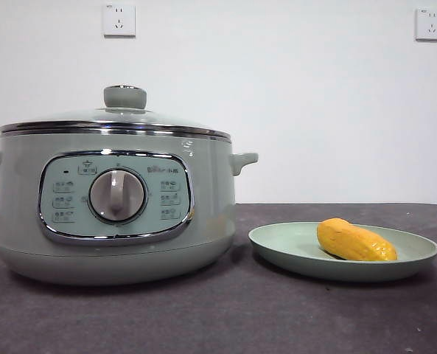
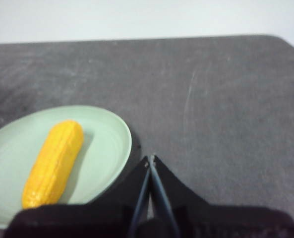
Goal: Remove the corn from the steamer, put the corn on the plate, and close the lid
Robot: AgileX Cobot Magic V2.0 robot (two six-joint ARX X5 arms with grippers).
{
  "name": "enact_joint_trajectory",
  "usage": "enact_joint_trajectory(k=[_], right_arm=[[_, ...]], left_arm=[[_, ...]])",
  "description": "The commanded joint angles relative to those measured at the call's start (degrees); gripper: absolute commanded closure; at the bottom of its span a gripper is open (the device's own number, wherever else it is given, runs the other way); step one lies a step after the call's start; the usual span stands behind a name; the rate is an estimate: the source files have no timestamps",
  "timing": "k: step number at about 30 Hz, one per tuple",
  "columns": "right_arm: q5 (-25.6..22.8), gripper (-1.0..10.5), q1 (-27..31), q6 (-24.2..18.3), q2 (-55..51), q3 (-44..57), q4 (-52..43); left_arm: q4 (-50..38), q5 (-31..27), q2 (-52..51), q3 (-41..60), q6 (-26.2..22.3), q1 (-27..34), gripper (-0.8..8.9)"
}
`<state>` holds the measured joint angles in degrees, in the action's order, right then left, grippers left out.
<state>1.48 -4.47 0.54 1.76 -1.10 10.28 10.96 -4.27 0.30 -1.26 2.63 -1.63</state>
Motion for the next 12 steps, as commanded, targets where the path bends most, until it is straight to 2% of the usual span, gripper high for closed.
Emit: enact_joint_trajectory(k=[1, 4, 12], right_arm=[[0.07, 9.5, 0.07, 2.51, -0.57, 0.76, 0.09], [0.07, 9.5, 0.04, 4.76, -0.48, 0.74, 0.07], [-0.26, 9.5, 0.02, 4.72, -0.26, 0.74, 0.07]], left_arm=[[-0.48, 0.02, -0.09, 0.94, 0.37, 0.20, 8.16], [-0.48, 0.02, -0.09, 0.94, 0.37, 0.20, 8.16], [-0.48, 0.02, -0.09, 0.94, 0.37, 0.20, 8.16]])
